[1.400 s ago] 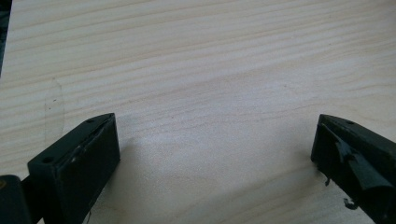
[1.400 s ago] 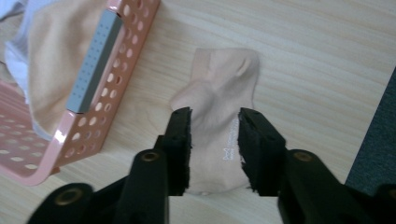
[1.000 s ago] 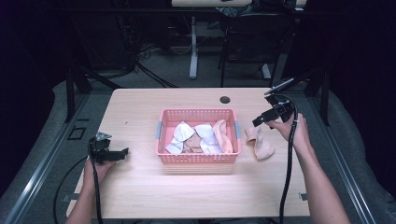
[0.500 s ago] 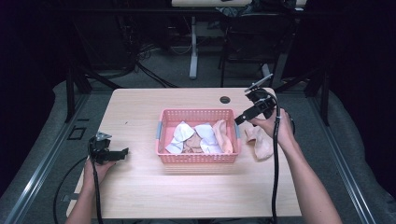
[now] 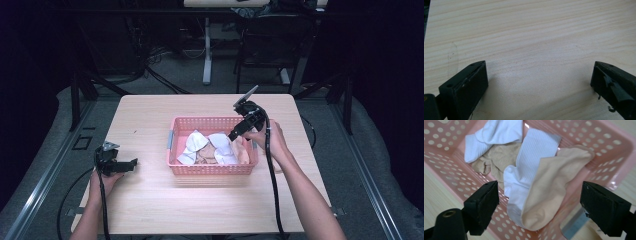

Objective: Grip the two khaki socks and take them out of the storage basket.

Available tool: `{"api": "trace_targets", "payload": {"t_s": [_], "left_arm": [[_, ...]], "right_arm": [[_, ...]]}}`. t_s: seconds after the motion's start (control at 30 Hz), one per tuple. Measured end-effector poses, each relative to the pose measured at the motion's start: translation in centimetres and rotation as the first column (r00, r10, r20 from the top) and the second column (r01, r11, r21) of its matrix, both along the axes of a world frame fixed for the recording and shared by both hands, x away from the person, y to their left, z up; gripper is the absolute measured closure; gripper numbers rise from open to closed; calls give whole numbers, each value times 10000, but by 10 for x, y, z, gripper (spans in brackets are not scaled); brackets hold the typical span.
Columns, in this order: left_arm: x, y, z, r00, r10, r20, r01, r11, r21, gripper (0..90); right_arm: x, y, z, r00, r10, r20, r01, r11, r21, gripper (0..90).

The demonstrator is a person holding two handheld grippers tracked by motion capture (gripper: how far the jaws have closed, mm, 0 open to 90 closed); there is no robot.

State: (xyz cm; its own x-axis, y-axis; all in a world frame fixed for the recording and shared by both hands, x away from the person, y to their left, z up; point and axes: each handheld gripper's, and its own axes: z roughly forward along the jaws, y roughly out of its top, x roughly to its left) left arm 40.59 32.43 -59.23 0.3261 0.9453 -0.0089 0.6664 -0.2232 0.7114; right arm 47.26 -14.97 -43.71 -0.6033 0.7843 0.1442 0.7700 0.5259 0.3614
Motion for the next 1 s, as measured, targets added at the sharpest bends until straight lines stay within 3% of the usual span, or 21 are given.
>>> {"api": "trace_targets", "payload": {"t_s": [0.23,0.5,0.6,0.63,0.83,0.87,0.97,1.0], "left_arm": [[0,0,0,10000,-9,-1,9,10000,-7,10],[0,0,0,10000,-11,0,11,10000,-7,10],[0,0,0,10000,-11,1,11,10000,-3,10],[0,0,0,10000,-16,3,16,10000,-3,10],[0,0,0,10000,-21,2,21,10000,-6,10],[0,0,0,10000,-22,3,22,10000,-4,10],[0,0,0,10000,-23,3,23,10000,-4,10],[0,0,0,10000,-22,1,22,10000,-6,10]], "right_arm": [[10,16,-31,9974,117,-709,-159,9981,-594,231],[22,26,-51,9962,-116,-859,32,9952,-977,320],[27,27,-61,9949,-384,-928,271,9924,-1198,464],[29,26,-62,9953,-282,-927,148,9897,-1425,557],[29,23,-62,9973,-331,-656,237,9901,-1383,876],[27,23,-61,9979,-446,-459,389,9923,-1176,879],[26,22,-55,9989,-174,-426,115,9907,-1355,885],[24,23,-54,9991,-303,-298,264,9920,-1236,886]]}}
